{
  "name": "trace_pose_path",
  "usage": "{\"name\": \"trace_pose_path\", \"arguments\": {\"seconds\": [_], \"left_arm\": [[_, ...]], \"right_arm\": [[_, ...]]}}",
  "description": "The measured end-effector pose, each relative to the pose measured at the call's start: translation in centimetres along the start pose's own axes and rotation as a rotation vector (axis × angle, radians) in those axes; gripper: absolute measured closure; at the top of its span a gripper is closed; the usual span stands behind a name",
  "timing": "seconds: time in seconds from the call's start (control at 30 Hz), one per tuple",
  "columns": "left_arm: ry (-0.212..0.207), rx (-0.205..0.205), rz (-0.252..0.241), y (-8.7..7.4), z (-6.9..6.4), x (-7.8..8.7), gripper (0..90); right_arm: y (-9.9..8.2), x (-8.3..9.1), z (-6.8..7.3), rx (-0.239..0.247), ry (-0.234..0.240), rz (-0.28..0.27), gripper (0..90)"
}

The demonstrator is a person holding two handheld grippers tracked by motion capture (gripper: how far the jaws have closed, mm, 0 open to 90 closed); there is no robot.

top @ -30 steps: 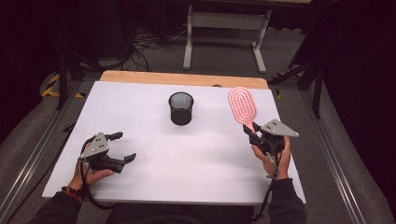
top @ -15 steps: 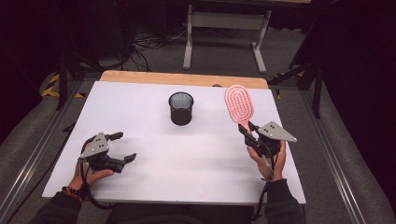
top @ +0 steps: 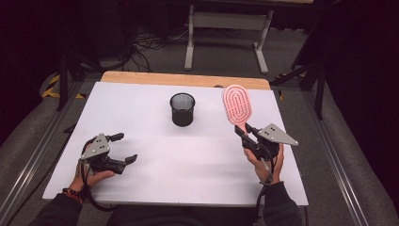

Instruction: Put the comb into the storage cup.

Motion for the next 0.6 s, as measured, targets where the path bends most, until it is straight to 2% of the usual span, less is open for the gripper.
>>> {"name": "trace_pose_path", "arguments": {"seconds": [0.37, 0.6], "left_arm": [[0.003, -0.009, 0.003, 0.1, -0.1, -0.1, 7.0], [-0.002, -0.008, 0.004, 0.1, -0.1, -0.2, 7.1]], "right_arm": [[1.0, 0.3, 1.0, 0.028, -0.011, -0.056, 69.6], [1.3, 0.0, 1.7, 0.021, 0.013, -0.069, 69.6]]}}
Point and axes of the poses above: each handheld gripper's, and its own axes: x roughly backward along the jaws, y roughly out of its top, z roughly to its left, the point moved 3 cm from there along -x, roughly forward along the jaws, and after that the axes turned 8 degrees about x, right-handed, at the moved point
